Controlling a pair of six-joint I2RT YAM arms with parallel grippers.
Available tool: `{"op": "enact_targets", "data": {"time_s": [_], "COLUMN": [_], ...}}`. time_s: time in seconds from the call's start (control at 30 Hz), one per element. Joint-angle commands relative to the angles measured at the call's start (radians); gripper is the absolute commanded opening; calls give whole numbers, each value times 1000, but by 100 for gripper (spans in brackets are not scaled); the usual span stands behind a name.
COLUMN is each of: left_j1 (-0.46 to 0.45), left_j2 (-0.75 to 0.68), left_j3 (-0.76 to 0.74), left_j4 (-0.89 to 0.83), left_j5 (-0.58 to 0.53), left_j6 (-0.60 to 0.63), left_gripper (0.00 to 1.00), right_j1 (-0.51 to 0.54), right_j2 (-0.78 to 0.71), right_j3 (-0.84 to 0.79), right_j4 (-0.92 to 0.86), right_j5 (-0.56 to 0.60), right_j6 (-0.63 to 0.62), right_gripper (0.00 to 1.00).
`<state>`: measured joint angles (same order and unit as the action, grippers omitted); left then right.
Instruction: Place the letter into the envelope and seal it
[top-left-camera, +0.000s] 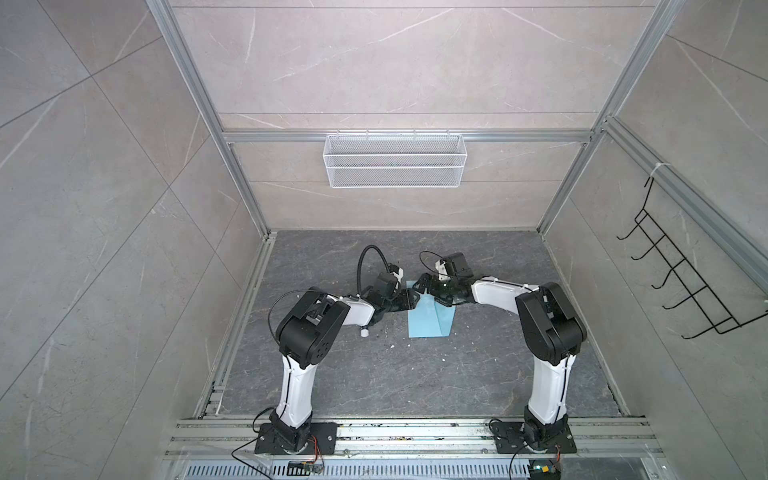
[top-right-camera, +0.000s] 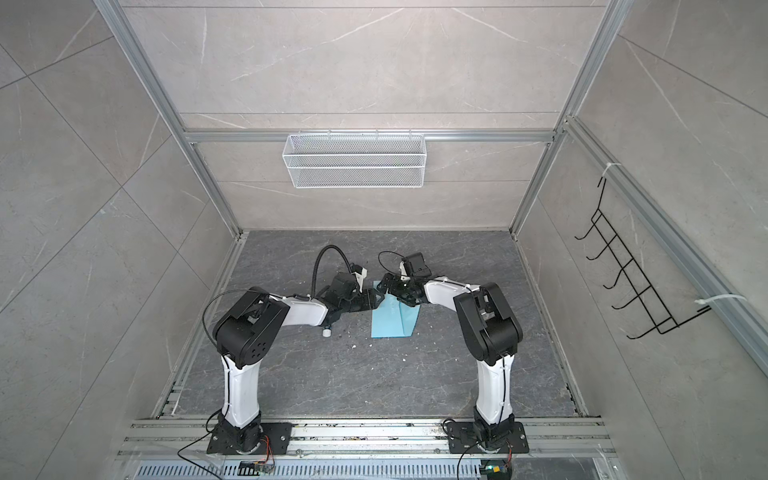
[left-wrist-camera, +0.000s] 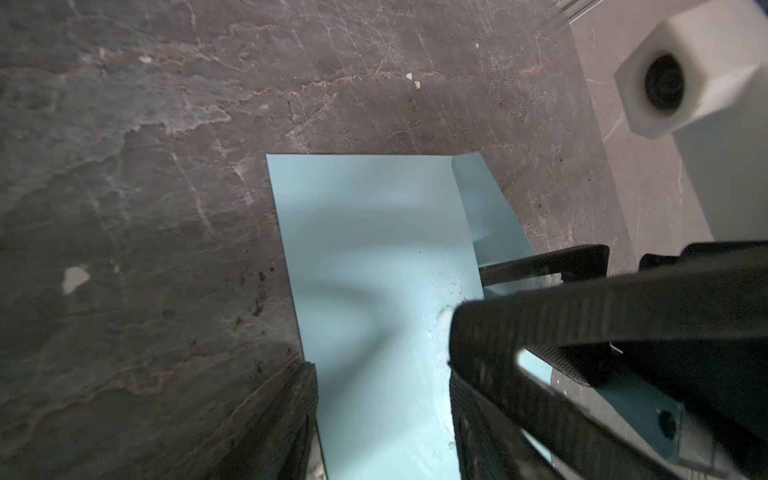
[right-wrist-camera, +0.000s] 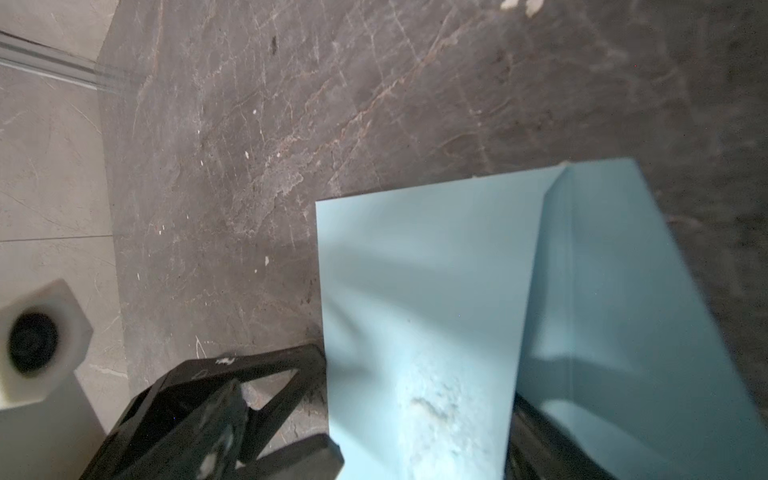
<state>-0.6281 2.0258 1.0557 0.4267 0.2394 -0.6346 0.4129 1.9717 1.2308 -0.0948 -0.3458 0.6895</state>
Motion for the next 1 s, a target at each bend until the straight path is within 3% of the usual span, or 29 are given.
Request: {"op": "enact_targets", "data": {"time_s": [0.0,0.23,0.47,0.67,0.97], "left_j1": [-10,-8,-5,7,14], "left_j2": [-77,-361,-710,-932,-1116], "left_j3": [-43,-117,-212,-291,-408], "left_j4": [-113,-249,-385,-482,-551], "left_j5": [-18,-141,-300,-368,-405], "left_j6": [40,142,245,265,237], "left_gripper": [61,72,80,100,100], "right_j1": [15,12,-10,-52,-93], "right_j2": [-134,-419,-420,-253,7], "right_j3": [9,-13,19,73,293], "right_j4": [-134,-327,-485,-496,-597], "right_j5": [61,294,402,285,129], "right_j6": [-66,-214,-291,-294,-359], "right_gripper": [95,99,98,87,68]}}
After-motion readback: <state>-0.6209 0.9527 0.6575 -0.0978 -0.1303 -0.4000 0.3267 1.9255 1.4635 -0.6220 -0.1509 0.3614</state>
